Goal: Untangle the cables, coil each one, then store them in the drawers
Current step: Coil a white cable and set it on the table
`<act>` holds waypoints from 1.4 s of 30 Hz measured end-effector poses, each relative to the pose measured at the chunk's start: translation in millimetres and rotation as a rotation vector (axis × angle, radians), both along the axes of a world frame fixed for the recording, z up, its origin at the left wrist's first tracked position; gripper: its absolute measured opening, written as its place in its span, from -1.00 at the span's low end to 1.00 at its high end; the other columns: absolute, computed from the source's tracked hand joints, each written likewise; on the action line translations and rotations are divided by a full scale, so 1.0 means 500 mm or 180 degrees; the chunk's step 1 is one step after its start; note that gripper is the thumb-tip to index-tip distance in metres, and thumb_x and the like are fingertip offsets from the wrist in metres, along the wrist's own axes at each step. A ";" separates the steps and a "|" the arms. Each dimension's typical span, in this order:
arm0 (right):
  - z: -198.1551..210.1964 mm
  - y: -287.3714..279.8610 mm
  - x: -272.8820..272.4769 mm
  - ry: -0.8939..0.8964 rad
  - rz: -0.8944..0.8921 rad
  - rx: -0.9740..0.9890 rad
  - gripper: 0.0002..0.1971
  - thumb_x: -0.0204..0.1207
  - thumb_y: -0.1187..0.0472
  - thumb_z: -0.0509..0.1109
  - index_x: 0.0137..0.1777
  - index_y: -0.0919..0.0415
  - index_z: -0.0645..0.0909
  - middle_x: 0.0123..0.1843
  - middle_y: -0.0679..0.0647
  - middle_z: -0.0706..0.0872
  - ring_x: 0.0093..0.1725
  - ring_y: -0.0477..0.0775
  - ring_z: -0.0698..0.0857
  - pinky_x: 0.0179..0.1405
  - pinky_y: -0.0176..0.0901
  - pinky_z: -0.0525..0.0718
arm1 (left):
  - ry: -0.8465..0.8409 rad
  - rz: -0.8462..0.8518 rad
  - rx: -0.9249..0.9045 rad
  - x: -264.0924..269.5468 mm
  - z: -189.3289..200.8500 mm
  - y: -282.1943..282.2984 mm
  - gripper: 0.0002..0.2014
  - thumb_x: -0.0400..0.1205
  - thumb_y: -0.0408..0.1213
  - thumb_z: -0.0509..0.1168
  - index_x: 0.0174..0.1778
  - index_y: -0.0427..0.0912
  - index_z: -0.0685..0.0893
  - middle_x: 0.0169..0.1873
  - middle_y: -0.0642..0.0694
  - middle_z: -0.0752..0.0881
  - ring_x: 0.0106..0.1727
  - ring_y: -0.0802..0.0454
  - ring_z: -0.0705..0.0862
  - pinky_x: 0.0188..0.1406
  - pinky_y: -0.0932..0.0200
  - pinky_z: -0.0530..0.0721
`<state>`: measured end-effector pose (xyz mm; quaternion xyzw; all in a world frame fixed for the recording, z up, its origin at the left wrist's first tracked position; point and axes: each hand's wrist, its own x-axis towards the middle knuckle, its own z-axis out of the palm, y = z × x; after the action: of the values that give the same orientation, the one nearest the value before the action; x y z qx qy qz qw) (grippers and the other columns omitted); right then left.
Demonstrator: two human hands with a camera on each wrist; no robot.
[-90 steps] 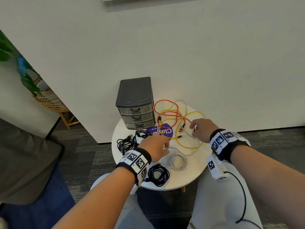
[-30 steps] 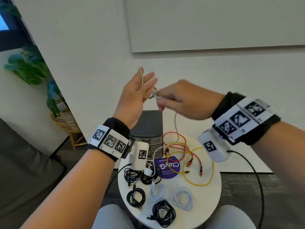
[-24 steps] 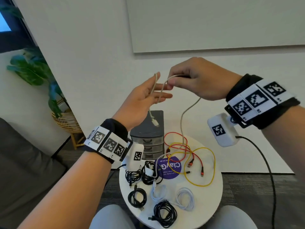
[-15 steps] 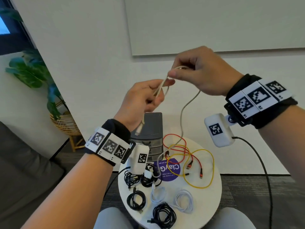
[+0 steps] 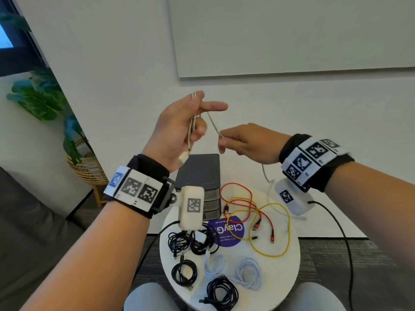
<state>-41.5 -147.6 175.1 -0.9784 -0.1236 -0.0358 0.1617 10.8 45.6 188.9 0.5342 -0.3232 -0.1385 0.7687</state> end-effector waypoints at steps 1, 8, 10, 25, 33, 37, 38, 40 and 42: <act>0.005 0.011 -0.005 0.0048 0.0131 -0.0024 -0.66 0.82 0.01 0.10 0.03 0.08 0.69 -0.20 -0.19 0.64 -0.22 -0.33 0.57 -0.22 -0.47 0.39 | 0.0058 0.0022 -0.0012 -0.001 -0.005 -0.002 -0.73 0.88 -0.22 0.08 0.41 -0.27 0.49 0.15 -0.16 0.84 -0.21 0.11 0.78 -0.32 0.33 0.61; 0.065 0.048 -0.031 0.0106 0.0424 0.0113 -0.66 0.79 0.08 0.19 -0.10 0.06 0.76 -0.35 -0.09 0.62 -0.35 -0.12 0.54 -0.28 -0.32 0.43 | 0.0384 0.0154 -0.0522 0.012 -0.027 -0.025 -0.56 0.83 -0.46 0.14 0.65 -0.37 0.28 0.37 -0.29 0.71 0.37 -0.06 0.74 0.40 0.13 0.67; 0.070 0.045 -0.038 0.0152 0.0412 0.0118 -0.65 0.81 0.10 0.16 -0.08 0.03 0.76 -0.33 -0.03 0.61 -0.37 -0.11 0.51 -0.29 -0.29 0.44 | 0.0348 0.0171 -0.0530 0.014 -0.021 -0.022 -0.50 0.80 -0.51 0.18 0.67 -0.40 0.25 0.38 -0.33 0.69 0.37 -0.09 0.74 0.40 0.14 0.68; -0.001 -0.014 -0.038 0.0431 -0.0444 -0.0756 -0.61 0.83 0.00 0.08 0.41 0.08 0.65 0.29 0.09 0.76 0.21 0.15 0.69 0.32 0.14 0.58 | 0.0557 -0.0169 0.0009 0.005 -0.025 0.002 -0.61 0.85 -0.19 0.12 0.53 -0.32 0.54 -0.39 0.03 0.63 -0.57 0.24 0.47 -0.55 0.43 0.49; 0.007 0.036 -0.067 0.0510 0.0136 -0.0884 -0.65 0.82 -0.01 0.11 0.43 0.01 0.64 0.00 -0.18 0.75 -0.15 -0.15 0.58 -0.06 -0.24 0.45 | 0.0822 -0.0199 -0.0246 0.004 -0.066 -0.014 -0.61 0.84 -0.34 0.10 0.61 -0.27 0.46 -0.12 -0.05 0.73 -0.61 0.25 0.42 -0.64 0.46 0.43; 0.003 0.042 -0.080 0.0586 0.0326 -0.1079 -0.70 0.82 0.01 0.13 0.14 0.05 0.70 -0.21 -0.14 0.68 -0.29 -0.13 0.53 -0.17 -0.23 0.44 | 0.0931 -0.0405 -0.0143 0.001 -0.082 -0.019 -0.56 0.85 -0.24 0.06 0.63 -0.36 0.39 -0.23 -0.02 0.58 -0.57 0.21 0.31 -0.61 0.34 0.20; 0.003 0.045 -0.082 0.0557 0.0354 -0.1136 -0.70 0.82 0.03 0.14 -0.04 0.09 0.63 -0.34 -0.10 0.57 -0.36 -0.10 0.47 -0.27 -0.22 0.37 | 0.0860 -0.0325 -0.0057 -0.006 -0.084 -0.024 -0.57 0.85 -0.28 0.07 0.62 -0.38 0.39 -0.21 -0.03 0.63 -0.53 0.21 0.37 -0.57 0.35 0.27; 0.007 0.055 -0.083 0.0460 0.0397 -0.1291 -0.64 0.81 0.09 0.14 -0.27 0.09 0.44 -0.42 -0.04 0.46 -0.43 -0.05 0.41 -0.35 -0.19 0.30 | 0.0696 -0.0118 0.0105 -0.019 -0.090 -0.039 -0.62 0.84 -0.41 0.09 0.60 -0.38 0.38 -0.02 -0.11 0.78 -0.29 0.15 0.70 -0.34 0.38 0.63; 0.012 0.063 -0.084 0.0416 0.0431 -0.1338 -0.59 0.80 0.12 0.16 -0.36 0.06 0.35 -0.45 -0.04 0.44 -0.45 -0.05 0.39 -0.38 -0.23 0.29 | 0.0568 -0.0055 0.0178 -0.024 -0.099 -0.050 -0.57 0.82 -0.52 0.08 0.65 -0.37 0.32 0.32 -0.25 0.74 0.24 0.00 0.79 0.23 0.24 0.74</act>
<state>-83.3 -116.1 181.1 -0.9803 -0.1830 0.0651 -0.0359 -1.4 20.6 139.5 0.5382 -0.2541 -0.2012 0.7780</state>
